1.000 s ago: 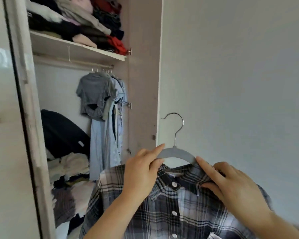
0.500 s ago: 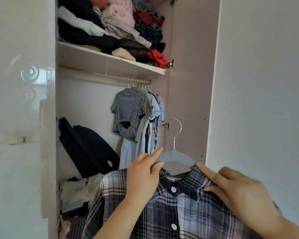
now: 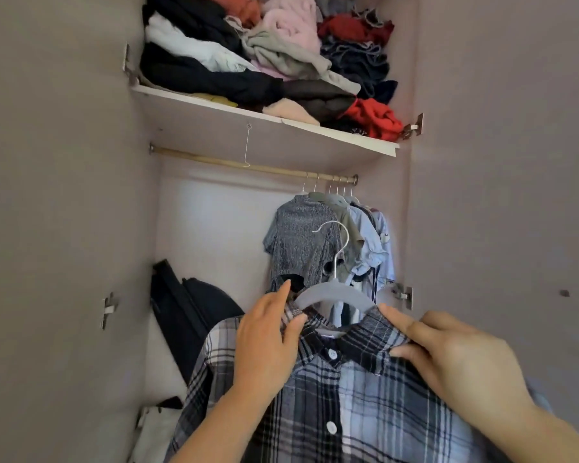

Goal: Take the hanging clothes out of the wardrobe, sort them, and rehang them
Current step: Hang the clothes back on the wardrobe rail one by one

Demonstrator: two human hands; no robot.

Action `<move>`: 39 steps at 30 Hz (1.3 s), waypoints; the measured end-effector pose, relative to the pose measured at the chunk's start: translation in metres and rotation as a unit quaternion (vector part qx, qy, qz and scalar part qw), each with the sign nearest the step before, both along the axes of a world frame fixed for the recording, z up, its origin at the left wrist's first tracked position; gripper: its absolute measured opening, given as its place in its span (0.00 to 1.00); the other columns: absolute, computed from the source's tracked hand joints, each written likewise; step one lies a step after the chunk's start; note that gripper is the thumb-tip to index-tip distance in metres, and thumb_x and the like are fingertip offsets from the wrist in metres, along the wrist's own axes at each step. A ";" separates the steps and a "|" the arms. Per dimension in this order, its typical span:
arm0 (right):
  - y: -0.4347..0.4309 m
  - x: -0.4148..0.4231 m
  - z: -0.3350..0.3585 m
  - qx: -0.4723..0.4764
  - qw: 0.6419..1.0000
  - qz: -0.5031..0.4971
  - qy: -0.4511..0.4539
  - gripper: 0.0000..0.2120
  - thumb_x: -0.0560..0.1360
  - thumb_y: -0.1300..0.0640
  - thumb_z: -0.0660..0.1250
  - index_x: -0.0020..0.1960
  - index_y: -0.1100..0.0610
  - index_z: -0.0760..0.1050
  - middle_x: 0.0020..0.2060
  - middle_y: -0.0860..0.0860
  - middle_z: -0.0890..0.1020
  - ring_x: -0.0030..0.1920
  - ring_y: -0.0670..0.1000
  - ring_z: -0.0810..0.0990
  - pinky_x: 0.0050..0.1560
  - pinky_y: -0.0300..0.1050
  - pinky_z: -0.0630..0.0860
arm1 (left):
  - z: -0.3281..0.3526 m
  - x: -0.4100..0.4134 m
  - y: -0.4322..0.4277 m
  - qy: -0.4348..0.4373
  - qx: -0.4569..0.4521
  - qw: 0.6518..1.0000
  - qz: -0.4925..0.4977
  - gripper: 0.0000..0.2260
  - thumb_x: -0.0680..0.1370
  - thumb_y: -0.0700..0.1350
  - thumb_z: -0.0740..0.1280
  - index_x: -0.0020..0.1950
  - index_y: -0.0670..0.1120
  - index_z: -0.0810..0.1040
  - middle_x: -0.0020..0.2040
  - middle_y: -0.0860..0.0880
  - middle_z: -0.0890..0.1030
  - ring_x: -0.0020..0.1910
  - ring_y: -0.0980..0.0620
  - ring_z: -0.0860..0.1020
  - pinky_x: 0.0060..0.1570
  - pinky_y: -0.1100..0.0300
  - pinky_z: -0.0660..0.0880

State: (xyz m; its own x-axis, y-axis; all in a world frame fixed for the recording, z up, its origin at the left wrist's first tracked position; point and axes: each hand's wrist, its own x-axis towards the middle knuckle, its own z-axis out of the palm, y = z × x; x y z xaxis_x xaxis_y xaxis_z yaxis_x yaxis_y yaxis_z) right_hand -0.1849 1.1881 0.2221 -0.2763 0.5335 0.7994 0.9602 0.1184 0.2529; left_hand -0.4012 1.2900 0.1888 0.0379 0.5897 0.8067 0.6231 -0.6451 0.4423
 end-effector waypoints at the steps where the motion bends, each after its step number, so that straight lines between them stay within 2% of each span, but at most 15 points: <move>1: 0.023 0.005 0.007 0.000 1.000 -0.003 -0.005 0.24 0.63 0.45 0.73 0.59 0.45 0.79 0.29 0.46 0.75 0.21 0.51 0.75 0.13 0.40 0.65 | 0.005 0.002 0.021 0.013 -0.004 1.000 0.011 0.25 0.79 0.54 0.58 0.75 0.53 0.56 0.70 0.54 0.66 0.69 0.55 0.62 0.68 0.60 0.59; 4: 0.091 0.017 0.030 0.008 1.000 -0.005 -0.017 0.25 0.62 0.45 0.74 0.59 0.44 0.79 0.30 0.46 0.75 0.23 0.50 0.77 0.13 0.40 0.64 | 0.019 0.007 0.078 0.037 -0.003 0.999 0.037 0.26 0.79 0.54 0.58 0.76 0.54 0.54 0.74 0.53 0.60 0.72 0.55 0.58 0.71 0.60 0.54; 7: 0.155 0.018 0.048 0.018 1.000 0.010 -0.021 0.25 0.61 0.45 0.76 0.58 0.43 0.79 0.29 0.45 0.74 0.24 0.50 0.77 0.13 0.39 0.62 | 0.028 0.006 0.131 0.053 -0.009 0.997 0.051 0.29 0.80 0.52 0.60 0.76 0.55 0.48 0.75 0.54 0.56 0.73 0.56 0.53 0.69 0.65 0.49; 11: 0.236 0.008 0.066 0.010 1.000 0.008 -0.006 0.26 0.62 0.44 0.76 0.59 0.40 0.77 0.30 0.44 0.74 0.27 0.49 0.78 0.19 0.34 0.56 | 0.039 0.001 0.208 0.053 -0.026 0.996 0.070 0.31 0.80 0.52 0.60 0.76 0.56 0.44 0.77 0.53 0.49 0.75 0.54 0.49 0.71 0.63 0.47; 13: 0.275 0.000 0.078 0.022 1.000 -0.013 -0.008 0.24 0.70 0.41 0.69 0.65 0.34 0.69 0.36 0.44 0.76 0.36 0.49 0.81 0.22 0.38 0.58 | 0.046 -0.001 0.251 0.044 -0.033 0.996 0.068 0.32 0.80 0.53 0.60 0.77 0.56 0.43 0.77 0.53 0.46 0.76 0.54 0.47 0.71 0.60 0.48; 15: 0.315 -0.007 0.090 0.033 0.999 -0.006 -0.010 0.24 0.75 0.40 0.60 0.69 0.32 0.59 0.44 0.44 0.76 0.46 0.49 0.80 0.29 0.42 0.67 | 0.053 -0.003 0.296 0.046 -0.026 0.997 0.061 0.33 0.80 0.53 0.59 0.76 0.56 0.40 0.77 0.54 0.44 0.76 0.53 0.47 0.72 0.58 0.50; 18: 0.375 -0.022 0.116 0.019 0.999 -0.039 -0.003 0.24 0.78 0.39 0.53 0.72 0.32 0.51 0.50 0.43 0.73 0.52 0.46 0.77 0.35 0.41 0.70 | 0.065 -0.007 0.361 0.037 -0.031 0.998 0.042 0.34 0.80 0.54 0.59 0.75 0.56 0.38 0.77 0.54 0.42 0.76 0.53 0.47 0.73 0.57 0.51; 21: 0.431 -0.036 0.153 0.016 0.998 -0.068 0.002 0.24 0.79 0.41 0.54 0.73 0.34 0.52 0.53 0.44 0.73 0.55 0.48 0.76 0.39 0.42 0.72 | 0.080 -0.010 0.419 0.046 -0.049 0.997 0.040 0.33 0.80 0.54 0.59 0.76 0.56 0.39 0.77 0.54 0.41 0.76 0.52 0.46 0.72 0.56 0.52; 24: 0.477 -0.049 0.188 0.030 0.995 -0.095 0.012 0.22 0.79 0.43 0.57 0.71 0.35 0.58 0.52 0.48 0.74 0.55 0.53 0.77 0.39 0.44 0.71 | 0.092 -0.013 0.467 0.070 -0.061 0.995 0.046 0.31 0.80 0.54 0.59 0.77 0.55 0.43 0.77 0.53 0.42 0.76 0.51 0.47 0.73 0.55 0.56; 30: 0.550 -0.062 0.236 0.053 0.992 -0.112 0.030 0.18 0.76 0.46 0.63 0.66 0.39 0.68 0.53 0.52 0.78 0.53 0.56 0.78 0.40 0.45 0.70 | 0.099 -0.031 0.520 0.154 -0.026 0.984 0.089 0.27 0.80 0.53 0.59 0.77 0.51 0.54 0.74 0.53 0.59 0.71 0.51 0.60 0.69 0.56 0.61; 34: 0.584 -0.065 0.244 0.022 0.987 -0.152 0.045 0.14 0.77 0.49 0.64 0.63 0.45 0.73 0.52 0.52 0.79 0.51 0.56 0.79 0.40 0.45 0.74 | 0.097 -0.051 0.531 0.185 -0.002 0.975 0.124 0.24 0.80 0.54 0.59 0.75 0.55 0.57 0.67 0.55 0.67 0.65 0.53 0.66 0.63 0.59 0.66; 39: 0.614 -0.069 0.226 -0.006 0.985 -0.164 0.049 0.12 0.77 0.55 0.63 0.59 0.46 0.74 0.49 0.51 0.79 0.48 0.56 0.79 0.39 0.43 0.72 | 0.083 -0.070 0.535 0.231 -0.059 0.956 0.168 0.25 0.78 0.56 0.59 0.73 0.57 0.57 0.68 0.55 0.67 0.66 0.52 0.66 0.63 0.59 0.65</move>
State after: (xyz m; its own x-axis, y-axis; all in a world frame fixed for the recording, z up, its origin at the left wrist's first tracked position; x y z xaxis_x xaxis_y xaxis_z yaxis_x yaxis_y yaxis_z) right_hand -0.2541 1.8023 0.4479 -0.0094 0.5910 0.8066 0.9668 -0.2007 0.1584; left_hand -0.4716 1.8249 0.2715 0.1673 0.7174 0.6763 0.9330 -0.3368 0.1265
